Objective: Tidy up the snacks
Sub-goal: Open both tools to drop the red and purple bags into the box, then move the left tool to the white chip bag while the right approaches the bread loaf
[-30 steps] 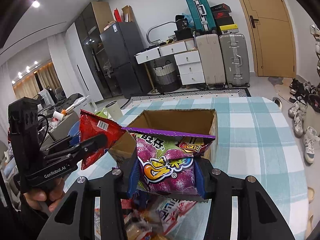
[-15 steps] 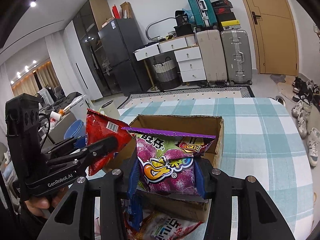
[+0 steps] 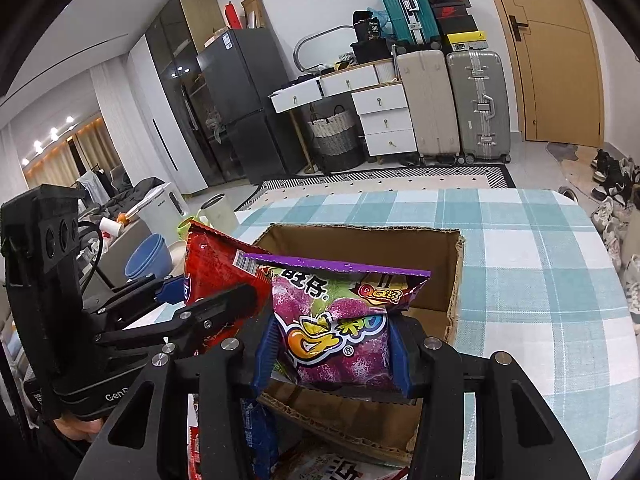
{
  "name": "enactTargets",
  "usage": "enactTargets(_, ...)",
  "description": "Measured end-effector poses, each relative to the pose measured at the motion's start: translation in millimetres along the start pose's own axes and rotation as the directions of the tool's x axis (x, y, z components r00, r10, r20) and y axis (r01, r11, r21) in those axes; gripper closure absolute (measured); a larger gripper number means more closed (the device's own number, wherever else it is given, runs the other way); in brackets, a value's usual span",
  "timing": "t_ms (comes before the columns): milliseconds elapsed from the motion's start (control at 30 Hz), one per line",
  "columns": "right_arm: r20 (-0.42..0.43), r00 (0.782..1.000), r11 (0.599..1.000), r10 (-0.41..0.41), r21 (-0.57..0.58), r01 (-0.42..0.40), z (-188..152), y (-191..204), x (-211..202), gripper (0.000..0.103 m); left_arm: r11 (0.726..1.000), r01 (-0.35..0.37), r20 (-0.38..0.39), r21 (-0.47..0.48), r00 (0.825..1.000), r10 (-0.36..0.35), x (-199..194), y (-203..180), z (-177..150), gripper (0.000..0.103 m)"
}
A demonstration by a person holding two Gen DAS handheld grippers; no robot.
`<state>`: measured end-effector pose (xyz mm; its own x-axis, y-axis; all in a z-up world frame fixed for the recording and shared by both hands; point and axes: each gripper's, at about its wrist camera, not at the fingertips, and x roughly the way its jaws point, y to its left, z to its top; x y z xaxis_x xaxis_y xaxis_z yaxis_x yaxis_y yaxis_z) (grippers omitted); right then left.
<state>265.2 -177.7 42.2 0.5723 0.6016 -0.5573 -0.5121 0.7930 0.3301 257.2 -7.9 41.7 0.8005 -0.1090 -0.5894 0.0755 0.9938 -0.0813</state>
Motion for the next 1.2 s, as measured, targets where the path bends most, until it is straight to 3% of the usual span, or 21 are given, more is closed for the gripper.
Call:
enactTargets(167,0.011,1.000,1.000,-0.014,-0.008,0.014,0.7,1.6,-5.3,0.049,0.999,0.033,-0.004,-0.013,0.999,-0.033,5.8,0.8,-0.4,0.059)
enactTargets(233,0.035,0.999,1.000,-0.019,-0.012,0.020,1.0,3.6,-12.5,0.028,0.999,0.032,-0.007,-0.009,0.999,-0.032,6.9,0.7,0.2,0.055)
enactTargets(267,0.045,0.999,1.000,-0.015,-0.018,0.016,1.1,4.5,-15.0,0.021,1.000,0.030,-0.003,-0.008,1.000,-0.030,6.4,0.5,0.4,0.052)
enactTargets(300,0.055,0.998,1.000,-0.016,-0.025,0.018,1.3,5.5,-18.6,0.013,1.000,0.027,0.002,-0.009,1.000,-0.027,5.4,1.3,0.5,0.040)
enactTargets(433,0.060,0.997,0.999,-0.039,-0.027,0.041,0.7,5.3,-30.2,0.003,1.000,0.023,0.027,-0.021,0.999,-0.022,-4.2,8.4,-1.0,0.019)
enactTargets(500,0.051,0.998,0.998,-0.046,-0.027,0.048,-2.3,5.3,-36.6,0.001,1.000,0.003,0.030,-0.026,1.000,-0.002,-9.5,12.0,-3.3,0.016)
enactTargets(600,0.033,0.998,0.998,-0.061,-0.034,0.062,-10.2,7.9,-45.0,0.000,0.999,-0.021,0.037,-0.036,0.999,0.022,-23.2,17.4,-11.9,0.001)
enactTargets(700,0.003,0.998,0.996,-0.066,-0.056,0.067,-20.1,12.9,-51.2,0.000,0.999,-0.037,0.055,-0.037,0.998,0.039,-41.3,19.6,-22.4,0.001)
enactTargets(1200,-0.008,0.996,0.993,-0.090,-0.078,0.089,-72.0,33.3,-93.9,0.000,0.994,-0.081,0.002,-0.074,0.997,0.082,-117.1,37.7,-87.6,0.001)
